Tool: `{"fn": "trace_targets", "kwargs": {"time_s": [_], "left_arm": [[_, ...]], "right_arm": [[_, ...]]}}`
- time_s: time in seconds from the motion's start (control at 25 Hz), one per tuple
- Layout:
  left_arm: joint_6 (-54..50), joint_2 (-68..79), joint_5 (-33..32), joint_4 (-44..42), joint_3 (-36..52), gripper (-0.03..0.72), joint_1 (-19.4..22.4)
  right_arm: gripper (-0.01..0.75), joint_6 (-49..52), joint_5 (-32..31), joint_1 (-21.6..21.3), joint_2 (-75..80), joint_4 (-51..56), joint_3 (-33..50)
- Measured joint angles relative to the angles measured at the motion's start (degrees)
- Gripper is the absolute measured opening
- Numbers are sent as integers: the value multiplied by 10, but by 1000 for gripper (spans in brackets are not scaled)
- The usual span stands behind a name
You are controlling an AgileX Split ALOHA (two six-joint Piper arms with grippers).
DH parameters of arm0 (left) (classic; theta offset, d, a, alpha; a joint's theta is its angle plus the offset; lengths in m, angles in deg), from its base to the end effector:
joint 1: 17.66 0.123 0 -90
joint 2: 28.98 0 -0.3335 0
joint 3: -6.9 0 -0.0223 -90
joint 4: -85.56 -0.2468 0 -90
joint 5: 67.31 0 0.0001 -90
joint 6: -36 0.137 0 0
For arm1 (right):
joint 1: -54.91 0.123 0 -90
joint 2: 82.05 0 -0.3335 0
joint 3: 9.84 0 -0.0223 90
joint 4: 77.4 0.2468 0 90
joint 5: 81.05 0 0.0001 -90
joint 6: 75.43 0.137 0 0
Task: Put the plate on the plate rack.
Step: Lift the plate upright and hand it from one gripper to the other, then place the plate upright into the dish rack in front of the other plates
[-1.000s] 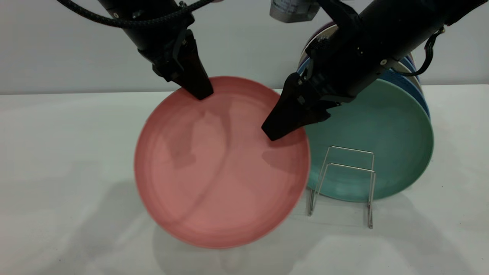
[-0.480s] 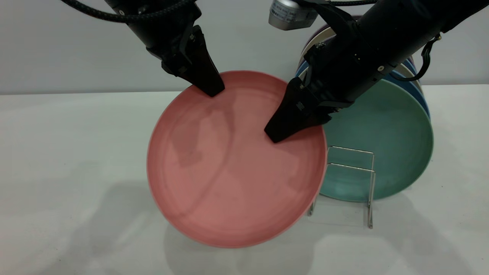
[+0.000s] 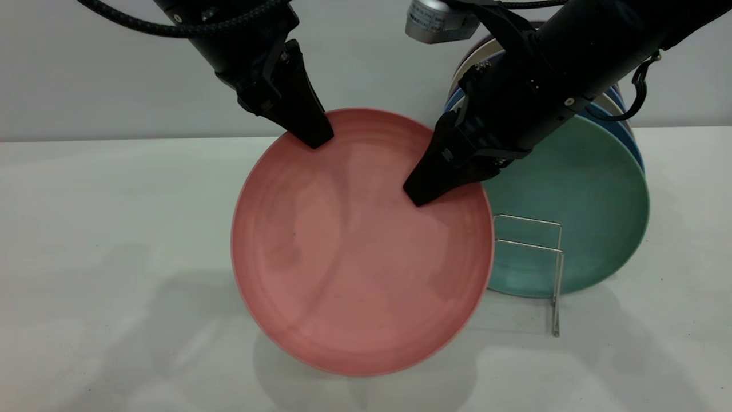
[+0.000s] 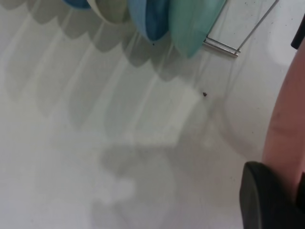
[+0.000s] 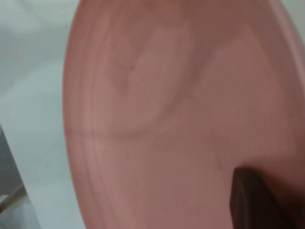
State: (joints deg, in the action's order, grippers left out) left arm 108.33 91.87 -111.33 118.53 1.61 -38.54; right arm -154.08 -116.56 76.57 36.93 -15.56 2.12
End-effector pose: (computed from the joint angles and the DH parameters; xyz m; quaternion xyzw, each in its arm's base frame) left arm 0.4091 -0.2115 0.2084 0.5718 0.7689 -0.1336 0.2531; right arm 0.3665 0.2211 0.1684 -0.4105 0.8377 0.2556 0.2539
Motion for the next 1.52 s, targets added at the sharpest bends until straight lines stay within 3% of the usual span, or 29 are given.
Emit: {"fn": "trace_targets", "kwargs": {"time_s": [0.28, 0.56, 0.76, 0.96, 1.12, 1.52], "left_arm": [[-17, 0, -43, -36, 0, 103, -1], [-84, -1, -89, -124, 0, 397, -3], [-185, -1, -100, -168, 0, 524, -5], [-260, -2, -117, -234, 0, 543, -5], [-313, -2, -111, -311, 0, 543, 4], [-373, -2, -110, -315, 0, 543, 54]], "right_arm": [[94, 2, -13, 1, 1, -11, 0], [91, 2, -33, 1, 1, -21, 0], [91, 11, -38, 1, -13, -44, 0], [91, 46, -27, 1, -53, -85, 0], [88, 81, -54, 1, -86, -147, 0], [88, 146, -93, 1, -132, -227, 0]]}}
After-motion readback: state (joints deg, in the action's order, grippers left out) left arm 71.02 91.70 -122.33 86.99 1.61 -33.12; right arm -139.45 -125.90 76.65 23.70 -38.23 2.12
